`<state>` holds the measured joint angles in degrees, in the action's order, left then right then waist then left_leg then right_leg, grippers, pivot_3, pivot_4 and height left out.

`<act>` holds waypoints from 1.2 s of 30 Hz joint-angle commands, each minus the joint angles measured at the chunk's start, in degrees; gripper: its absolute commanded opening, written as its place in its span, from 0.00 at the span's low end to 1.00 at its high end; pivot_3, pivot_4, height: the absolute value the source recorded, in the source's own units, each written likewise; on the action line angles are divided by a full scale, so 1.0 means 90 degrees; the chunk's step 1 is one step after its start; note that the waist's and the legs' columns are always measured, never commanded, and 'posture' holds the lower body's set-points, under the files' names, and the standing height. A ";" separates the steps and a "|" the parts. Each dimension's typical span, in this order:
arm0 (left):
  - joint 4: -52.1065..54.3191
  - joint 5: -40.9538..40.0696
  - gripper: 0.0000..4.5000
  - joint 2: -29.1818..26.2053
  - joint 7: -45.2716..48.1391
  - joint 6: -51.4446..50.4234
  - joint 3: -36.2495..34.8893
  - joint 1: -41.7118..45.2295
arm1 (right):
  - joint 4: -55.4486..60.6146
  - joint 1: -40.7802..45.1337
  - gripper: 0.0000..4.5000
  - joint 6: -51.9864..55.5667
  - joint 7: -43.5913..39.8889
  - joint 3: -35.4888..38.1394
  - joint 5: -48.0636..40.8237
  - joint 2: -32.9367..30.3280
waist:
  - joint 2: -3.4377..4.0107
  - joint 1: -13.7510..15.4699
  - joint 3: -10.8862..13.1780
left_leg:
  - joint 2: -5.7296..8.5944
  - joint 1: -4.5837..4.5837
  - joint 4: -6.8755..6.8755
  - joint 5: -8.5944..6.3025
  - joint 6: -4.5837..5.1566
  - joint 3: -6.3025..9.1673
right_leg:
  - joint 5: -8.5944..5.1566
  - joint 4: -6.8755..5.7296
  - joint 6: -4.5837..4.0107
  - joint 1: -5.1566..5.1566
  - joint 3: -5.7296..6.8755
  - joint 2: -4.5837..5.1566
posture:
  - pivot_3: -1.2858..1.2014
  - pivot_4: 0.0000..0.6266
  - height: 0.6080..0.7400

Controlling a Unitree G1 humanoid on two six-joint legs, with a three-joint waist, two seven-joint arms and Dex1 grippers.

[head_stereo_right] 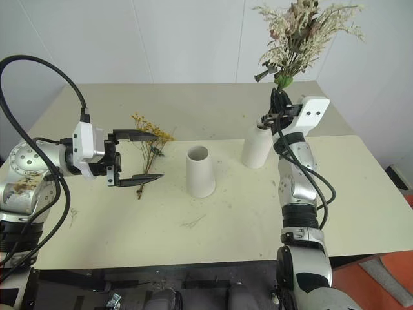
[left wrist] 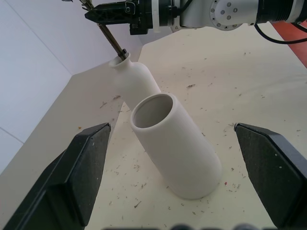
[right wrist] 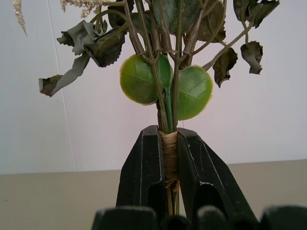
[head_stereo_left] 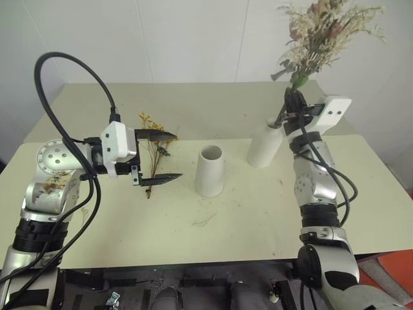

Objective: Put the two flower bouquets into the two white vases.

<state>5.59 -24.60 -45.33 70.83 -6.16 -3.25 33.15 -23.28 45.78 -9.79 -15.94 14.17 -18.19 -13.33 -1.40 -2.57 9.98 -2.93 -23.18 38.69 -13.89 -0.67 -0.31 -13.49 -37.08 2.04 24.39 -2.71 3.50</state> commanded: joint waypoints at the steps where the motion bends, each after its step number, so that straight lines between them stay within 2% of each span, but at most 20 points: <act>1: 0.0024 -0.0005 1.00 -0.0003 -0.0013 0.0138 -0.0080 0.0172 | 0.0163 0.0040 0.05 -0.0132 -0.0014 -0.0020 0.0033 0.0022 | 0.0000 0.0000 0.0000 | 0.0000 0.0000 0.0000 0.0000 0.0000 0.0000 | 0.0000 0.0000 0.0000 0.0000 0.0000 0.0000 | 0.52 0.24 1.00; 11: 0.0071 0.0016 1.00 -0.0010 -0.0049 0.0118 -0.0093 0.0154 | -0.0385 0.0151 0.05 -0.0312 0.0257 -0.0358 0.0661 0.0141 | 0.0000 -0.0004 0.0000 | 0.0000 0.0000 0.0000 0.0000 0.0000 0.0000 | 0.0000 0.0001 0.0000 0.0000 0.0000 0.0000 | 0.52 0.24 1.00; 20: 0.0084 -0.0005 1.00 -0.0072 -0.0046 0.0098 -0.0154 0.0109 | 0.0135 -0.0170 0.69 -0.0433 0.0104 -0.0176 0.0354 0.0197 | 0.0000 0.0008 0.0000 | 0.0000 -0.0001 0.0000 0.0000 0.0000 0.0000 | 0.0000 0.0001 0.0000 -0.0001 0.0000 0.0000 | 0.52 0.24 1.00; 24: 0.0048 0.0001 1.00 -0.0073 -0.0025 0.0117 -0.0135 0.0157 | 0.0686 -0.0608 0.99 -0.0288 0.0110 -0.0103 0.0158 0.0229 | 0.0000 0.0011 0.0000 | 0.0000 -0.0001 -0.0001 0.0000 0.0000 0.0001 | 0.0000 0.0001 0.0000 -0.0001 0.0001 0.0000 | 0.52 0.24 1.00; 30: 0.0003 -0.0037 1.00 -0.0079 0.0000 0.0109 -0.0168 0.0142 | 0.1653 -0.1449 1.00 0.0063 0.0276 -0.0105 0.0119 0.0148 | 0.0000 0.0011 0.0000 | 0.0000 0.0001 -0.0001 0.0000 0.0000 0.0001 | 0.0000 0.0001 0.0000 -0.0002 0.0001 0.0000 | 0.52 0.24 1.00; 34: 0.0008 -0.0147 1.00 -0.0244 -0.0169 -0.0047 -0.0581 -0.0256 | 0.2880 -0.2162 1.00 0.0748 0.0004 -0.0142 -0.0170 -0.0206 | 0.0000 0.0008 0.0000 | 0.0000 -0.0002 -0.0002 0.0000 0.0000 0.0001 | -0.0001 0.0004 0.0001 -0.0002 0.0001 0.0000 | 0.52 0.24 1.00; 36: -0.0018 0.0078 1.00 -0.0359 -0.0545 -0.0178 -0.0819 -0.0596 | 0.3576 -0.2530 1.00 0.1419 -0.0240 -0.0098 -0.0466 -0.0613 | 0.0000 -0.0008 0.0000 | -0.0001 0.0001 -0.0002 0.0000 0.0000 0.0000 | 0.0000 0.0003 0.0001 -0.0001 -0.0002 0.0000 | 0.52 0.24 1.00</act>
<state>4.95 -24.74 -47.13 69.09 -6.69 -7.15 29.27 1.23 24.00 -1.61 -16.21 12.13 -19.30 -16.27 -1.40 -2.64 9.98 -2.94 -23.15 38.66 -13.90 -0.67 -0.31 -13.50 -37.06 2.05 24.37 -2.74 3.51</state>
